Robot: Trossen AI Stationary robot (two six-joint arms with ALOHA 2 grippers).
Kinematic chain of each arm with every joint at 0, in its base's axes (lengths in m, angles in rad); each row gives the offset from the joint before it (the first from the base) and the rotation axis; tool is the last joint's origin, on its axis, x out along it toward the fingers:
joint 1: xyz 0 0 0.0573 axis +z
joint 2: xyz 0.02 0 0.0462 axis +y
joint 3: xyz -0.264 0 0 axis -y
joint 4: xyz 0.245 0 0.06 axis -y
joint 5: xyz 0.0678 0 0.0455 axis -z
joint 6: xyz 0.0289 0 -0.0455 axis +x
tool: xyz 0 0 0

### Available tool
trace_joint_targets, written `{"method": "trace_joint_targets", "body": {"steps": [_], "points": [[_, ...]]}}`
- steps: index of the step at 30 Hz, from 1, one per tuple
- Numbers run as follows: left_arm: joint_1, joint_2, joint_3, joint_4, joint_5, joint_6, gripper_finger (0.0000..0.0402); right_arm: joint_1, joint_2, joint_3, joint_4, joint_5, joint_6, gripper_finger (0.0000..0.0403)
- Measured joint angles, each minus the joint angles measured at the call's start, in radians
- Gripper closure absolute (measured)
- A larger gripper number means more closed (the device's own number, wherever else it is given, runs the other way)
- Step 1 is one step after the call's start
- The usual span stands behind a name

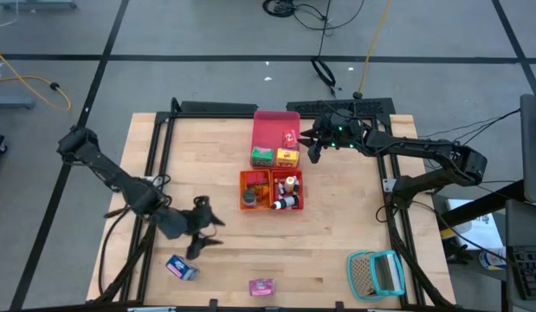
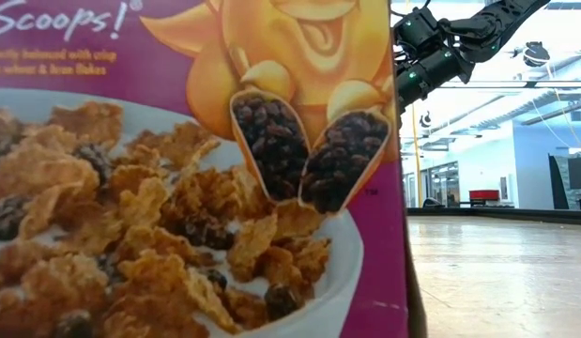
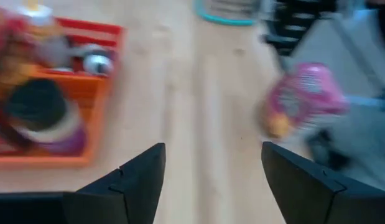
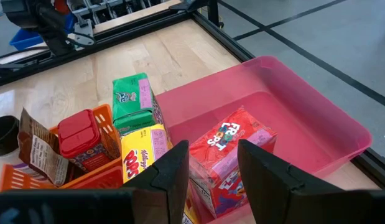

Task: Pick & Place Kitchen Items
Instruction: Put the blue cereal box into the pink bin

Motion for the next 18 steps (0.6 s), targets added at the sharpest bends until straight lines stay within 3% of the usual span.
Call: {"method": "trace_joint_targets", "body": {"steps": [6,18], "points": [[-0.088,-0.027,0.000,-0.002,0.115,-0.142,0.0147,0.000,0.000,0.000,0.000,0.000,0.003,0.0271],[-0.175,-0.027,0.000,-0.027,0.161,-0.512,0.0147,0.000,0.000,0.000,0.000,0.000,0.003,0.0271]]}}
